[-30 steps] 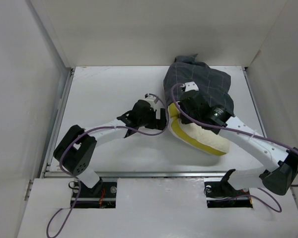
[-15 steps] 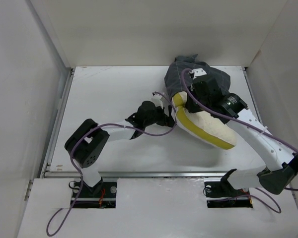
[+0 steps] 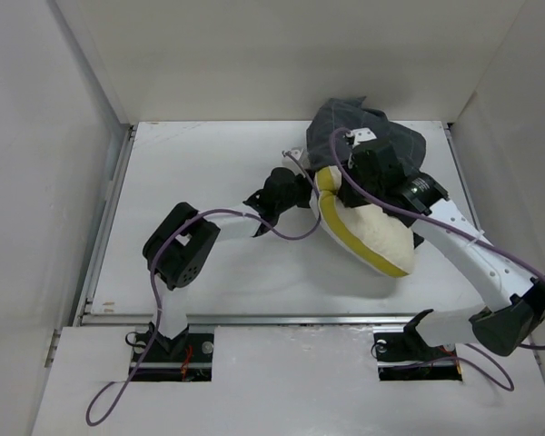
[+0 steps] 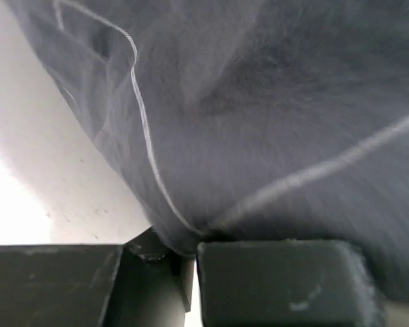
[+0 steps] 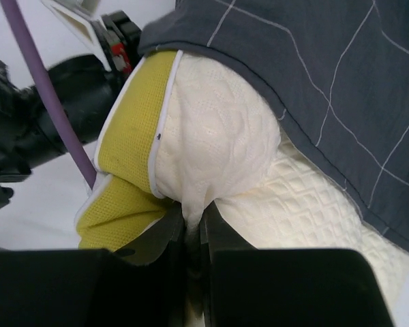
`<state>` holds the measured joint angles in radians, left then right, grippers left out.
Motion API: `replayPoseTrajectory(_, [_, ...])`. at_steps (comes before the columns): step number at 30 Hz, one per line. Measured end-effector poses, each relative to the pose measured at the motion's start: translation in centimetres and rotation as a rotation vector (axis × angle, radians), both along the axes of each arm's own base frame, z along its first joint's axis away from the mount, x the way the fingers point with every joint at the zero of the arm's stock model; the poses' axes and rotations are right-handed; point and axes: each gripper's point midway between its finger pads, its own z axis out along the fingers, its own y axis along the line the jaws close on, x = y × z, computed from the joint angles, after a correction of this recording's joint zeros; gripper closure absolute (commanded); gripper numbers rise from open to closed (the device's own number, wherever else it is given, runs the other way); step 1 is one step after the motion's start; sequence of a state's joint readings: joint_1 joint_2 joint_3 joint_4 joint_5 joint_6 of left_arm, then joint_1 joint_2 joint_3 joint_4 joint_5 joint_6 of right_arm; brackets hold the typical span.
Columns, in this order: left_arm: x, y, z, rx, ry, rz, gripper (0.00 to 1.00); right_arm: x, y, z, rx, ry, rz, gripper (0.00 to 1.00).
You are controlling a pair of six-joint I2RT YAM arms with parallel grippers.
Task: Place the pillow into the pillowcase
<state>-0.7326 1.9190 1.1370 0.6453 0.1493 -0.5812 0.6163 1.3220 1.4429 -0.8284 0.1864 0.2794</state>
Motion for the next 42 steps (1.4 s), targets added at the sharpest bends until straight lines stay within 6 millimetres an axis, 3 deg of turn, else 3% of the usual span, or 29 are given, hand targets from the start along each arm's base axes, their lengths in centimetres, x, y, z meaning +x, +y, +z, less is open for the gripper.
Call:
replayPoseTrajectory(4, [-0.1, 1.3, -0.2, -0.005, 0.008, 0.011, 1.00, 0.2, -0.4, -1.8, -0.024, 0.007, -0.023, 1.00])
replayPoseTrajectory(9, [-3.7, 5.2, -0.8, 0.036, 0.033, 0.037, 1.00, 0.4, -1.7, -3.2, -0.044, -0.037, -0.083, 1.00])
replayPoseTrajectory(11, [-5.7, 6.1, 0.7, 0.042, 0.014, 0.037, 1.00, 1.4, -1.8, -3.0, -0.009, -0.120, -0.117, 1.00])
replayPoseTrajectory(13, [-7.2, 5.9, 2.7, 0.035, -0.015, 0.016, 1.00, 1.4, -2.0, -4.4, 0.003, -0.152, -0.123, 1.00])
replayPoseTrajectory(16, [-9.0, 6.0, 4.9, 0.040, -0.053, -0.013, 1.00, 3.0, -0.1, -4.9, 0.044, -0.245, -0.114, 1.00])
replayPoseTrajectory(22, [-10.4, 8.9, 5.4, 0.154, -0.051, 0.038, 1.00, 7.0, 5.1, -3.7, 0.075, -0.435, -0.185, 1.00])
replayPoseTrajectory(24, [-11.6, 9.4, 5.8, 0.172, -0.050, 0.038, 1.00, 8.8, 5.7, -2.2, 0.077, -0.485, -0.253, 1.00])
replayPoseTrajectory(27, [-13.6, 9.8, 7.9, 0.151, -0.067, 0.020, 1.00, 10.9, 5.3, 2.4, 0.101, -0.603, -0.381, 1.00])
replayPoseTrajectory(31, [-15.8, 11.5, 11.8, 0.079, -0.103, 0.016, 1.00, 10.9, 4.3, 8.0, 0.212, -0.744, -0.481, 1.00])
replayPoseTrajectory(34, [-17.4, 12.2, 13.7, 0.059, -0.105, -0.021, 1.00, 11.0, 4.8, 9.6, 0.313, -0.805, -0.504, 1.00])
replayPoseTrajectory(36, [-18.1, 12.2, 14.6, 0.058, -0.096, -0.051, 1.00, 11.8, 6.5, 8.5, 0.351, -0.822, -0.495, 0.99])
replayPoseTrajectory(38, [-18.6, 12.3, 14.4, 0.076, -0.073, -0.071, 1.00, 12.9, 9.1, 5.7, 0.350, -0.806, -0.446, 0.87])
replayPoseTrajectory(41, [-19.4, 13.4, 12.0, 0.157, 0.005, -0.070, 1.00, 13.3, 13.4, -0.8, 0.301, -0.704, -0.310, 0.66])
replayPoseTrajectory(42, [-19.7, 13.8, 11.0, 0.189, 0.037, -0.069, 1.00, 13.0, 14.4, -2.5, 0.292, -0.668, -0.257, 0.50])
